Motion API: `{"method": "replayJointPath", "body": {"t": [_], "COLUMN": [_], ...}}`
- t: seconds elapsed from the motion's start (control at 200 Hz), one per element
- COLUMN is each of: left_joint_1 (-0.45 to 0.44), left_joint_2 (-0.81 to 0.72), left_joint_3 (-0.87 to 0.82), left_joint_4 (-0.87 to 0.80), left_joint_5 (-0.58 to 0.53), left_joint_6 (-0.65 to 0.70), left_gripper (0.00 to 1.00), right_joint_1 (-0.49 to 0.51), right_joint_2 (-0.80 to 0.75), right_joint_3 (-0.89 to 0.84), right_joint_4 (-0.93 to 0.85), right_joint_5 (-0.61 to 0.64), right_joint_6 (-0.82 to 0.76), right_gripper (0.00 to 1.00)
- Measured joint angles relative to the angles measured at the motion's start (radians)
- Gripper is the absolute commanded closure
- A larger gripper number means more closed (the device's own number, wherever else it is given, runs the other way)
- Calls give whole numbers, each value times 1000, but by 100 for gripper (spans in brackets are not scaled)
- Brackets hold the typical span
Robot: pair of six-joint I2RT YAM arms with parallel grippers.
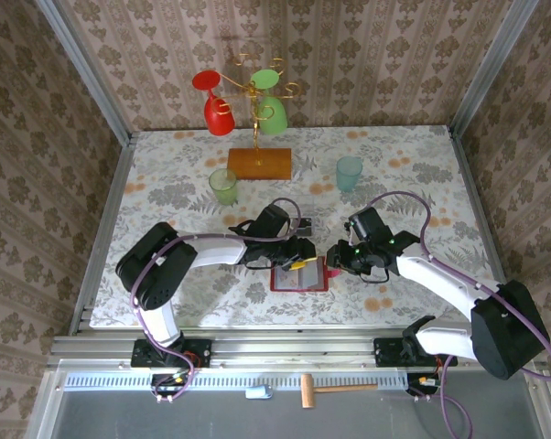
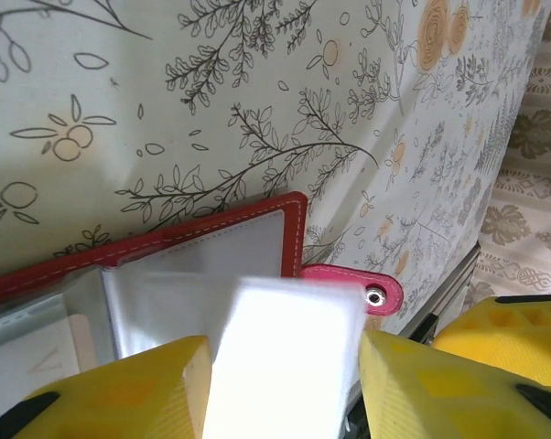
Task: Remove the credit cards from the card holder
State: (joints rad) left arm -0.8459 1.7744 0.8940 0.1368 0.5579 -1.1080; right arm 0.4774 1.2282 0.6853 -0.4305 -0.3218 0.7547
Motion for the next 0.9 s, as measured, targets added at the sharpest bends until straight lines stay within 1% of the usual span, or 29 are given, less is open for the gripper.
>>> {"method": "replayJointPath", "body": {"t": [0.53, 0.9], "left_joint_1": [3, 35], "left_joint_2": [8, -94], "left_joint_3": [5, -91], "left_joint_4": [3, 8], "left_joint_5": [2, -21], "left_joint_6": [0, 0], "left_gripper": [52, 54], "right_joint_1": [-2, -2], "right_joint_2": [-11, 51], "right_joint_3": [0, 0], "right_joint_4": [1, 34], "right_joint_5": [-5, -40], "right_joint_6": [0, 1], "right_gripper": [69, 70]}}
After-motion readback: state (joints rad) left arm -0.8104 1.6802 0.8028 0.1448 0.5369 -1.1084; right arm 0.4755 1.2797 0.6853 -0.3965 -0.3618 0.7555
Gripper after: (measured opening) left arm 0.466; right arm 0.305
